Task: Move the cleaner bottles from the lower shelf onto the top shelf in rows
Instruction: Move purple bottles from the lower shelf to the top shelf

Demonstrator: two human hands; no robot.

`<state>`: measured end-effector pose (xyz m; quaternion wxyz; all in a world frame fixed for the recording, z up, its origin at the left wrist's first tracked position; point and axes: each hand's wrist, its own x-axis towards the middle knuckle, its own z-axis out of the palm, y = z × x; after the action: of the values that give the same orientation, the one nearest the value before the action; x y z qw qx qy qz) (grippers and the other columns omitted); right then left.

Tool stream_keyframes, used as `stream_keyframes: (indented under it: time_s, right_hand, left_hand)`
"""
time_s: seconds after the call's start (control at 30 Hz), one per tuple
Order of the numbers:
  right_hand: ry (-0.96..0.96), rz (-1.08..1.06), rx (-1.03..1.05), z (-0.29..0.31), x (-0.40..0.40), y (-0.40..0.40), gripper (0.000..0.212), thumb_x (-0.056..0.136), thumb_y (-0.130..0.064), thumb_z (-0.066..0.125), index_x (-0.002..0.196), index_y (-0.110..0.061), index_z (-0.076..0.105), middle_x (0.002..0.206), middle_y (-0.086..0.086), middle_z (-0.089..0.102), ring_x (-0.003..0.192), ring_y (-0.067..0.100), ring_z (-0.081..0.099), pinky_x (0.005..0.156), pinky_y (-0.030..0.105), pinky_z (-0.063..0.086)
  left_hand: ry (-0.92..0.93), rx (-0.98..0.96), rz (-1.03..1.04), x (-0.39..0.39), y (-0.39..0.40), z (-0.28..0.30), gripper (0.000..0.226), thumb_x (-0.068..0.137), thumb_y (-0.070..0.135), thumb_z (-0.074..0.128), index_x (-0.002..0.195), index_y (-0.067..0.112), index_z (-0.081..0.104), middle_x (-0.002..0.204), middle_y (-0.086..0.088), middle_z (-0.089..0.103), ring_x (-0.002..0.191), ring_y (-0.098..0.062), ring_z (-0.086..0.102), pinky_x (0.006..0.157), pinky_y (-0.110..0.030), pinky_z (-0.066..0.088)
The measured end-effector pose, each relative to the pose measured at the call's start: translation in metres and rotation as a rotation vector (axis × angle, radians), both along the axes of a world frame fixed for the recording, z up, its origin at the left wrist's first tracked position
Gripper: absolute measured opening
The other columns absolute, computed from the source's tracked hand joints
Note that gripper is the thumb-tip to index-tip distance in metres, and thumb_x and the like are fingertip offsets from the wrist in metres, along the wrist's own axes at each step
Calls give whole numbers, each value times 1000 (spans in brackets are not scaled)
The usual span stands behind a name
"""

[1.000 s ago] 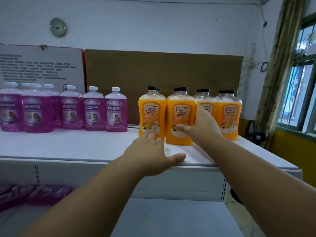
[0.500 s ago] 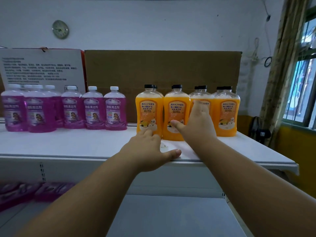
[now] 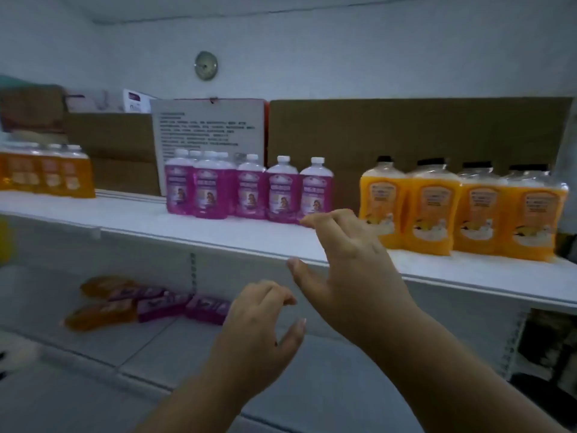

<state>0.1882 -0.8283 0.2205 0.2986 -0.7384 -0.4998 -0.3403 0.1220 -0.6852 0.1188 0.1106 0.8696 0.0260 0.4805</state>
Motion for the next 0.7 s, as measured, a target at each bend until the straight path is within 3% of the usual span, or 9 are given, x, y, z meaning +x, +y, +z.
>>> stream_keyframes:
  time_s: [0.13,0.23,0.37,0.5,0.7]
  right_hand:
    - [115,118,-90,-54,-70,80,52,86,-49,62,132,-27,52,118,-4,51,108,16,48,90,37,46]
    - [218,192,-142,-91,-118,142,53,85,-52,60,132,-29,52,118,-7,49,106,15,47,90,37,46]
    - [286,215,-195,-120,-152,209,55,85,-54,60,133,-28,51,120,-6,48,107,16,47,90,37,46]
    - [379,164,-236,-141,-155,254,60,84,-57,58,136,-30,48,124,-7,46,113,15,45,94,28,33]
    - [436,31,-268,-162,-116,299,59,84,-54,62,134,-25,52,121,-1,50,111,20,48,93,36,44]
  left_hand:
    - [193,-132,173,-89,72,-47,33,80,45,51,101,20,59,97,6,53,92,-17,47,79,-39,45]
    - [308,-199,253,-154,128,-77,24,83,50,47,98,31,50,95,13,47,92,-14,45,80,-37,45]
    - [449,-239,314,-212,186,-101,31,91,52,50,115,32,54,110,13,51,106,-9,44,91,-34,41]
    - [480,-246,294,-227,230,-112,28,93,50,53,114,30,56,108,13,51,106,-8,44,89,-30,39]
    - [506,-301,232,-181,287,-132,27,93,50,54,112,30,58,103,15,52,104,-8,46,89,-29,41]
